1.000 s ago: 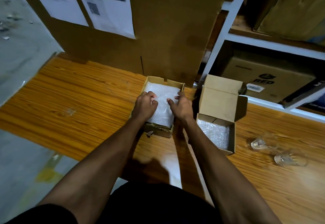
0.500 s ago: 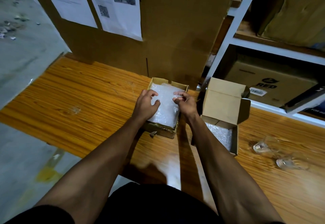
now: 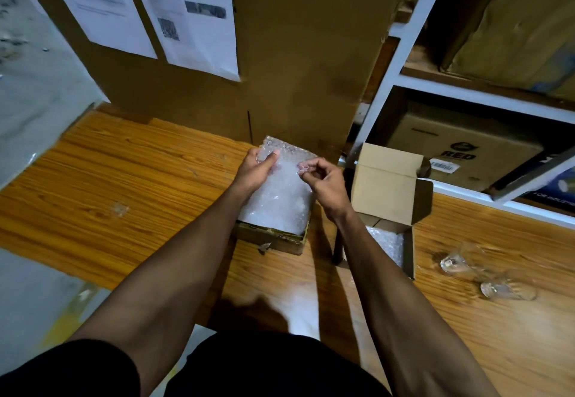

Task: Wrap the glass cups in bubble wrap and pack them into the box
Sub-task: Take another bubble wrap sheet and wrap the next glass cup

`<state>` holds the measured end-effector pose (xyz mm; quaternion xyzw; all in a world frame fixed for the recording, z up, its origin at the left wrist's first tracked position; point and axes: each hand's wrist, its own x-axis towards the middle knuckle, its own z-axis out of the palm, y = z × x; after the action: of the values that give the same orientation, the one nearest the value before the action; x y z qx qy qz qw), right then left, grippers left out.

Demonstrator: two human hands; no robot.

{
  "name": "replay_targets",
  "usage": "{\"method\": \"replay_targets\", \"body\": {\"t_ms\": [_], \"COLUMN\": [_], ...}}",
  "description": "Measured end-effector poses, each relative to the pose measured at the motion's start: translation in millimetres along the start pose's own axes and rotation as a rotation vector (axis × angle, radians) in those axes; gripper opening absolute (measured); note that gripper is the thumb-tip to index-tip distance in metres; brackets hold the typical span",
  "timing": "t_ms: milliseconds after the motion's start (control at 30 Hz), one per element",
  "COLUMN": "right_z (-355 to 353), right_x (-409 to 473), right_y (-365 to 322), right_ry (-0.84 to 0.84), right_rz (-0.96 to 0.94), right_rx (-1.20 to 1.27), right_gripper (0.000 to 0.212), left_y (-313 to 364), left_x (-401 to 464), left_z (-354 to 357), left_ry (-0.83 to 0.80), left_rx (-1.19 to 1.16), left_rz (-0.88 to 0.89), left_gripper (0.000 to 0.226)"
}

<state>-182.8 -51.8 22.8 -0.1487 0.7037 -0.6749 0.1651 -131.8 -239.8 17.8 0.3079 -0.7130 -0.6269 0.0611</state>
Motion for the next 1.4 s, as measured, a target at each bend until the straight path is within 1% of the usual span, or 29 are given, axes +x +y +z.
{"method": "replay_targets", "body": {"t_ms": [67, 133, 200, 267, 300, 367, 400, 467, 500, 533, 567, 600, 667, 733, 800, 867, 933, 967, 1033, 1067, 1167, 1233, 1300, 1367, 1400], "right_z": [-2, -3, -3, -3, -4, -7, -10, -16, -19, -23, -26, -30, -38, -45, -55, -68, -79, -86, -99, -104, -121, -130, -139, -145, -146], "right_x": [5, 7, 6, 4, 2, 1, 2, 4, 5, 6, 8, 9, 10, 8, 7, 2, -6, -10, -16, -18, -19, -19, -20, -23, -25], "right_y": [-4, -10, -17, -24, -28, -33, -34, -37, -40, -42, -45, -47, -50, -53, -51, -50, -54, -57, -65, -70, -78, -80, -81, -83, -85], "right_ry": [0.008, 0.045, 0.078, 0.047, 0.009, -0.04, -0.031, 0.017, 0.037, 0.052, 0.067, 0.085, 0.121, 0.145, 0.165, 0.146, 0.103, 0.07, 0.006, -0.016, -0.065, -0.102, -0.118, -0.155, -0.177], "right_rz": [0.015, 0.064, 0.123, 0.18, 0.193, 0.195, 0.184, 0.161, 0.151, 0.137, 0.12, 0.109, 0.094, 0.096, 0.117, 0.149, 0.194, 0.208, 0.229, 0.239, 0.283, 0.314, 0.331, 0.345, 0.354], "right_rx": [0.085, 0.22, 0.349, 0.413, 0.415, 0.386, 0.352, 0.306, 0.304, 0.301, 0.308, 0.319, 0.354, 0.39, 0.386, 0.38, 0.412, 0.414, 0.352, 0.3, 0.128, 0.011, -0.094, -0.221, -0.27], "right_gripper": [0.022, 0.03, 0.044, 0.058, 0.059, 0.047, 0.039, 0.025, 0.019, 0.015, 0.014, 0.015, 0.022, 0.029, 0.025, 0.02, 0.026, 0.035, 0.057, 0.06, 0.055, 0.049, 0.047, 0.051, 0.048], "left_y": [3, 6, 14, 23, 27, 36, 38, 42, 43, 46, 46, 46, 48, 43, 41, 40, 44, 48, 55, 58, 66, 71, 74, 74, 75], "left_x": [6, 11, 10, 6, 4, -1, -2, -5, -6, -10, -13, -16, -25, -26, -28, -30, -34, -36, -43, -45, -51, -54, -58, -61, -64], "left_z": [-2, -3, -3, -1, 0, 0, 0, 0, -1, 0, 0, 1, 3, 5, 5, 4, 2, 1, 0, -1, 2, 5, 10, 14, 16], "left_ry": [-0.043, -0.055, -0.068, -0.091, -0.106, -0.126, -0.123, -0.095, -0.086, -0.096, -0.127, -0.175, -0.274, -0.313, -0.273, -0.244, -0.274, -0.296, -0.351, -0.38, -0.466, -0.51, -0.543, -0.567, -0.572], "left_rx": [-0.123, -0.193, -0.261, -0.315, -0.323, -0.284, -0.262, -0.215, -0.201, -0.205, -0.211, -0.211, -0.166, -0.087, -0.039, -0.024, 0.015, 0.055, 0.144, 0.18, 0.276, 0.315, 0.351, 0.378, 0.39], "left_rz": [0.005, -0.001, 0.001, 0.032, 0.049, 0.081, 0.097, 0.13, 0.153, 0.174, 0.187, 0.183, 0.154, 0.129, 0.104, 0.097, 0.099, 0.108, 0.134, 0.142, 0.159, 0.15, 0.162, 0.166, 0.164], "left_gripper": [0.065, 0.072, 0.073, 0.075, 0.072, 0.058, 0.06, 0.076, 0.073, 0.06, 0.048, 0.043, 0.039, 0.045, 0.061, 0.07, 0.061, 0.051, 0.033, 0.032, 0.037, 0.03, 0.016, 0.013, 0.014]}}
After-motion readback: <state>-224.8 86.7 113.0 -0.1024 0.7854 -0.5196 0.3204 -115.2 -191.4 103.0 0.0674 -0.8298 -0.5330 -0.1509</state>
